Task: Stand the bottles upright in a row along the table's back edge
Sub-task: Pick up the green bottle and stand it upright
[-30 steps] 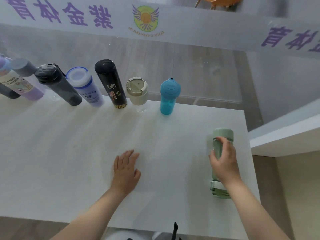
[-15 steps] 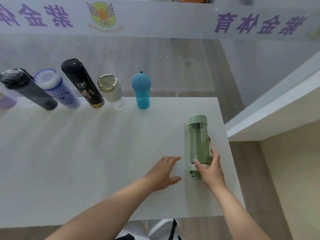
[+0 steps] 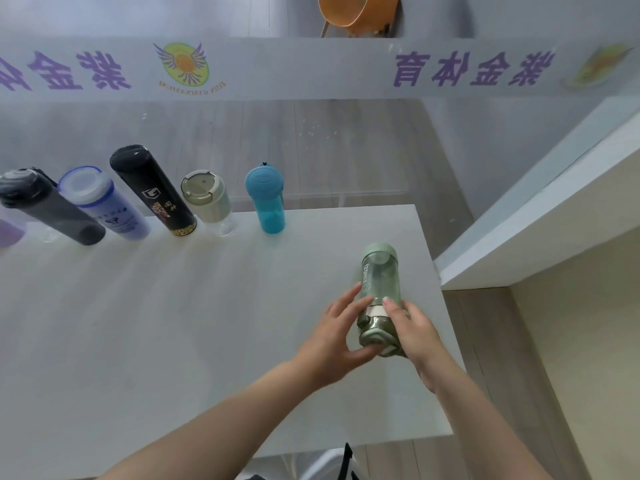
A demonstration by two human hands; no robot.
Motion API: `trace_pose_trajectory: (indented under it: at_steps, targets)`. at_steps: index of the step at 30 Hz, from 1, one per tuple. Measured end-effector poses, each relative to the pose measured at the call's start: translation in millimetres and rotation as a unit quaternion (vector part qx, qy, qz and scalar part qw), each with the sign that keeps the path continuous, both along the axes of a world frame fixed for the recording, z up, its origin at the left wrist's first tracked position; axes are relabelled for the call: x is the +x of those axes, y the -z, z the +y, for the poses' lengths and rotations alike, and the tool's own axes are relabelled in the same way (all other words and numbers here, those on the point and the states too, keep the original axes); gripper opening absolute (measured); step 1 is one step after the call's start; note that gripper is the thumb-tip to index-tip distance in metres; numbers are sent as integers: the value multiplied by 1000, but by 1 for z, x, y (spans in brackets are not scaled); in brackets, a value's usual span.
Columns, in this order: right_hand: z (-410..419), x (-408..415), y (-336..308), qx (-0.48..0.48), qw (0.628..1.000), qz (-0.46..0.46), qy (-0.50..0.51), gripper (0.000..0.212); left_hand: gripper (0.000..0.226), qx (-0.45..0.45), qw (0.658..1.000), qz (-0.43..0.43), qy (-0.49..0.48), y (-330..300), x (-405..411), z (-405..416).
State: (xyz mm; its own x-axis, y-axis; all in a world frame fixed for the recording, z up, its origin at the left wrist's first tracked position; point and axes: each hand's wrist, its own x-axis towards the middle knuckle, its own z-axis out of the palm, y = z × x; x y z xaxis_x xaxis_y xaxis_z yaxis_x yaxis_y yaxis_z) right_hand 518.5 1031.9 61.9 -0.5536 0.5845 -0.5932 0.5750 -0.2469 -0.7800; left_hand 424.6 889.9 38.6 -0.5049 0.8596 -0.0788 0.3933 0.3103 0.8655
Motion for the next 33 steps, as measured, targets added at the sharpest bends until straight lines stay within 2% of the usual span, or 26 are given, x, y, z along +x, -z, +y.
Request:
trace_pose_trajectory:
  at_steps: [3,6,9,11,13,15,19,24,28,30,33]
  targets:
    - [3,-1,-26,-17,999,34,-29,39,64,41,999,-17,-22,-17,-11,1]
    - [6,-3,-47,-20,997,68,-35,43,51,64,993,-50,-84,-33,-19,6]
    - [10,-7,-59,-39,993,110,-11,42,42,39,986,-77,-144,-54,-29,16]
    - [10,-9,-61,-23,990,136,-26,35,48,0,985,-61,-161,-67,-36,21]
    - [9,-8,-54,51,987,137,-60,36,57,-38,986,-35,-162,-75,-40,26]
    - [1,-5,-40,116,982,128,-73,55,62,-68,985,-18,-157,-79,-41,29]
    - [-27,-1,-14,150,982,118,1,74,66,-106,985,-26,-137,-86,-42,36]
    - [-42,-23,7,185,974,131,9,81,65,-115,988,-17,-106,-84,-42,41]
    - [-31,-48,11,193,970,134,62,79,58,-75,990,-75,-92,-76,-47,33]
    - [-24,-54,14,227,966,113,47,76,61,-58,992,-85,-66,-69,-55,24]
    - [-15,-57,20,271,958,93,-9,77,63,-117,993,-2,-34,-52,-71,4]
